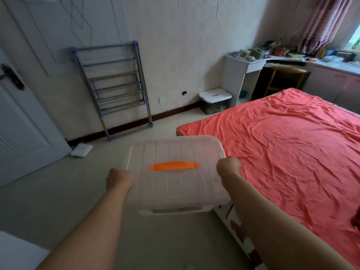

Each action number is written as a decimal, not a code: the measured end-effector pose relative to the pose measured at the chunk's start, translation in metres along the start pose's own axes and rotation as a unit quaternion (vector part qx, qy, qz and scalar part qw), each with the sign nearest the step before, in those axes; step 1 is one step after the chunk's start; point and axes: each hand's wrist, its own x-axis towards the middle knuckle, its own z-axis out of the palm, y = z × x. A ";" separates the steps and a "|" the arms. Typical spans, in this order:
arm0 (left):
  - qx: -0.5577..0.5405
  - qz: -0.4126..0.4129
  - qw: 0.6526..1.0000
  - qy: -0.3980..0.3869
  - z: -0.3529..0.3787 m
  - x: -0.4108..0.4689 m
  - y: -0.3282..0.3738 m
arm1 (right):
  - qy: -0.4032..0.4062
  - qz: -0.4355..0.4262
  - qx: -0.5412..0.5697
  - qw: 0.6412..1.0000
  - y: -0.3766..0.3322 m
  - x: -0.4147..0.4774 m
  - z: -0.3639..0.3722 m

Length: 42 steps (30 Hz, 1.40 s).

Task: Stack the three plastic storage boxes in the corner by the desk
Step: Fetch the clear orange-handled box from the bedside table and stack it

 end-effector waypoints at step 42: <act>0.036 0.032 0.996 -0.072 0.087 0.561 0.370 | 0.032 0.018 0.017 0.999 -0.361 0.353 0.401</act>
